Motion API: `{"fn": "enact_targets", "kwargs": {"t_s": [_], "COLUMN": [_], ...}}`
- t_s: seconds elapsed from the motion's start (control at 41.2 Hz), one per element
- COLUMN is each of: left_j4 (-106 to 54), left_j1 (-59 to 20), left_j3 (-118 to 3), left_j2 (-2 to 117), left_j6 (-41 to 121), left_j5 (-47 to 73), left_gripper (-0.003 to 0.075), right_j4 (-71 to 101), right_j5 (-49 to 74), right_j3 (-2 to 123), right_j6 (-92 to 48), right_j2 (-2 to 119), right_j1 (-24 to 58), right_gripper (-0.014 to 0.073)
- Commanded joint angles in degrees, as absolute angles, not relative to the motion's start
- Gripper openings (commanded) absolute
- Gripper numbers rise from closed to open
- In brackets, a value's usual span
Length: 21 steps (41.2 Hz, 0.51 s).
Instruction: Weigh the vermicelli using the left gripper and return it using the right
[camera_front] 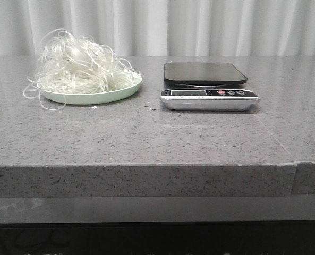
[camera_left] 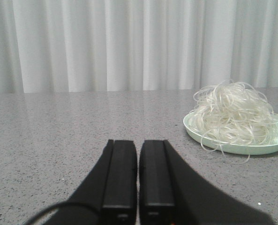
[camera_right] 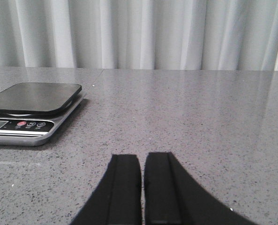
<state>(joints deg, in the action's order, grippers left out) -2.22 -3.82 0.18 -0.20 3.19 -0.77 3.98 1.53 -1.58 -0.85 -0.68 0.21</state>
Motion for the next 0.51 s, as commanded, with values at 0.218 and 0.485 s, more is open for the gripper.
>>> {"fn": "enact_targets", "kwargs": {"t_s": [0.218, 0.485], "left_j4": [-2.4, -2.4], "left_j1": [-3.7, -3.7], "left_j3": [0.5, 0.5], "left_j2": [-1.4, -1.4], "left_j6": [2.6, 2.6], "left_j5": [-5.5, -5.5], "left_gripper": [0.0141, 0.0141], "right_j4": [4.2, 4.2], "right_j5": [-3.3, -4.7], "right_j3": [-1.1, -1.1], "right_j6": [-0.9, -0.9], "right_j2": [-1.5, -1.5], "right_j1": [-0.2, -0.2], "right_gripper": [0.0198, 0.0198]}}
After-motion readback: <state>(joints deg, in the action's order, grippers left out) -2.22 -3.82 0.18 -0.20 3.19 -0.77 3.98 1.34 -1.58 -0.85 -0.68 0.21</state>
